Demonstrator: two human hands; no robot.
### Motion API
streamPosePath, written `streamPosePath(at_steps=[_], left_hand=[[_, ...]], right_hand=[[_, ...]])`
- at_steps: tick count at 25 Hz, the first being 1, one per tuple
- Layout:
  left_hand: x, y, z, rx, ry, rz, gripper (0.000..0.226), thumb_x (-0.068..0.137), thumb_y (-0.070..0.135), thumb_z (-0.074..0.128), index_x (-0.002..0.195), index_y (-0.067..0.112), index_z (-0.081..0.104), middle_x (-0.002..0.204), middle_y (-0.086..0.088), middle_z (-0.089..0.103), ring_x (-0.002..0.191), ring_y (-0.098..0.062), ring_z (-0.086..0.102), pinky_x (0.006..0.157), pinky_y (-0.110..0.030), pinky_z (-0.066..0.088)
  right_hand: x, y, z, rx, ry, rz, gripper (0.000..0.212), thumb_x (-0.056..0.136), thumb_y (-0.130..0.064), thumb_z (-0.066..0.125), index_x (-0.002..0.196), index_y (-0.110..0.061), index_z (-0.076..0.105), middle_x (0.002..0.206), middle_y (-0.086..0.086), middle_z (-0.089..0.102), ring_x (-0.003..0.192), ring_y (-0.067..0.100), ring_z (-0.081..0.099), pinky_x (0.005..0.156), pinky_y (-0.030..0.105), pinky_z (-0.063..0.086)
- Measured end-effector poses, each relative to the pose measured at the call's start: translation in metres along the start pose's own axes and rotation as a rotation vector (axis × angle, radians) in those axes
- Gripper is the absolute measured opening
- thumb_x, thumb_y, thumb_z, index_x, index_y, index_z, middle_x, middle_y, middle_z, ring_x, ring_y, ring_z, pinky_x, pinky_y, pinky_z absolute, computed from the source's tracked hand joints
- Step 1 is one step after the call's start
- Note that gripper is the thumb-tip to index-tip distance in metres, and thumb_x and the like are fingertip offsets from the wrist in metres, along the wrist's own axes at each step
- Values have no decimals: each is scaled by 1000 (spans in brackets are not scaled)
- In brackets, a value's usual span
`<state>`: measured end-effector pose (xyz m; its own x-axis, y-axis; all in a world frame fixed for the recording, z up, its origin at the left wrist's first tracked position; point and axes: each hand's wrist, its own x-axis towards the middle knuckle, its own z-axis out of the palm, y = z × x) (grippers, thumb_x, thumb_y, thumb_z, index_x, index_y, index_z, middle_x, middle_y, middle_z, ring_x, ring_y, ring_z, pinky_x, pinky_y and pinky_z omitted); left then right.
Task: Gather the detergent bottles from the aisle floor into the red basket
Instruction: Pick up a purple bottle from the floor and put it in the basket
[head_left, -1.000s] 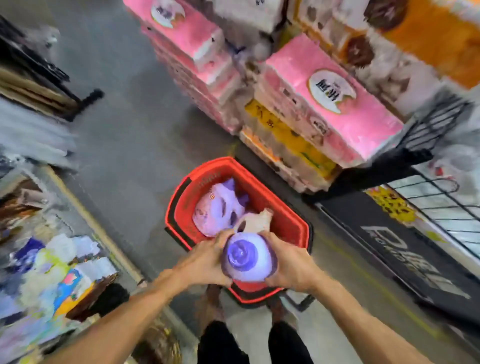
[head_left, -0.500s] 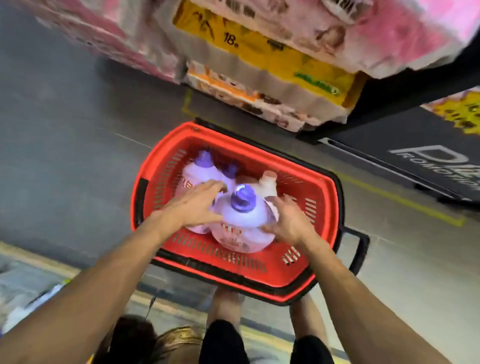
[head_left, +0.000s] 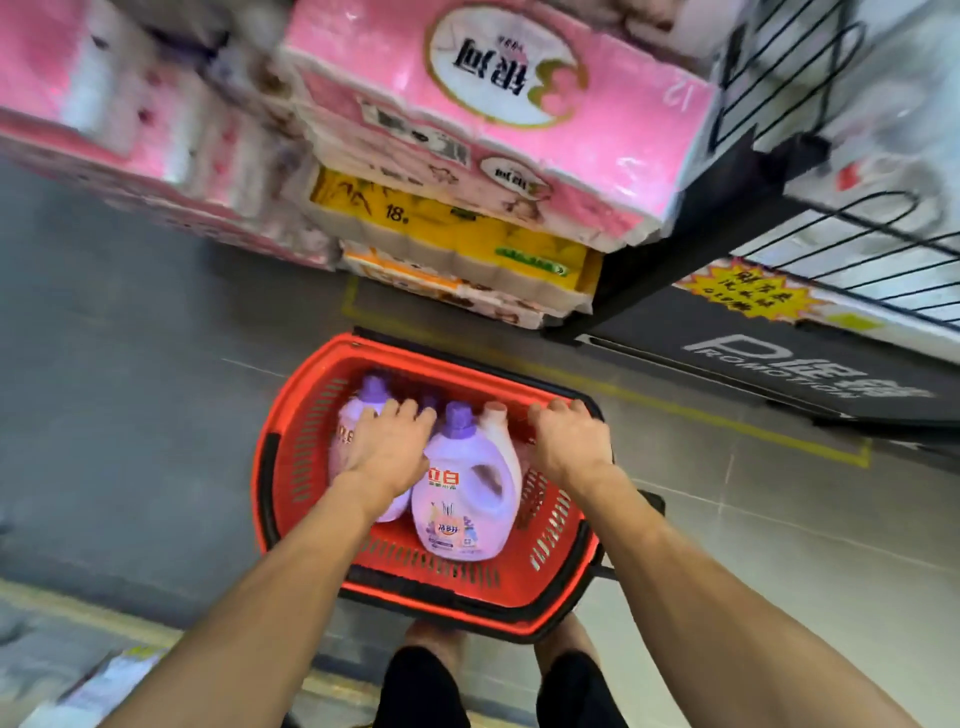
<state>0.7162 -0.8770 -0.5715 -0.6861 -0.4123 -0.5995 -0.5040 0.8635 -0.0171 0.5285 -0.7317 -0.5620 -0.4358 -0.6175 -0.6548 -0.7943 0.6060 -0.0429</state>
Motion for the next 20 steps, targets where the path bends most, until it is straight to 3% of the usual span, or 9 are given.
streamPosePath(at_steps=[5, 9, 14, 20], left_hand=[[-70, 45, -82, 18, 43, -81, 54, 88, 41, 61, 136, 22, 47, 128, -3, 54, 119, -28, 52, 94, -42, 42], [-113, 80, -160, 38, 88, -47, 59, 89, 42, 64, 140, 22, 44, 135, -5, 52, 124, -28, 50, 98, -43, 39], [-145, 114, -267, 139, 290, 91, 56, 89, 41, 65, 138, 22, 45, 136, -6, 55, 127, -29, 50, 101, -45, 39], [-182, 174, -312, 215, 399, 253, 54, 89, 40, 63, 138, 23, 45, 133, -5, 56, 125, -29, 51, 99, -44, 39]], right_hand=[[-74, -1, -63, 5, 63, -89, 43, 94, -35, 61, 134, -21, 55, 133, 9, 56, 126, 33, 51, 95, 42, 48], [-144, 10, -116, 8, 115, -72, 46, 92, -30, 63, 135, -18, 52, 135, 9, 55, 131, 33, 48, 97, 44, 48], [-224, 34, -172, 32, 285, 57, 46, 93, -26, 61, 137, -20, 51, 134, 8, 55, 132, 33, 48, 98, 46, 47], [-306, 84, -200, 113, 366, 259, 46, 90, -28, 65, 133, -19, 50, 134, 9, 56, 131, 35, 47, 99, 50, 46]])
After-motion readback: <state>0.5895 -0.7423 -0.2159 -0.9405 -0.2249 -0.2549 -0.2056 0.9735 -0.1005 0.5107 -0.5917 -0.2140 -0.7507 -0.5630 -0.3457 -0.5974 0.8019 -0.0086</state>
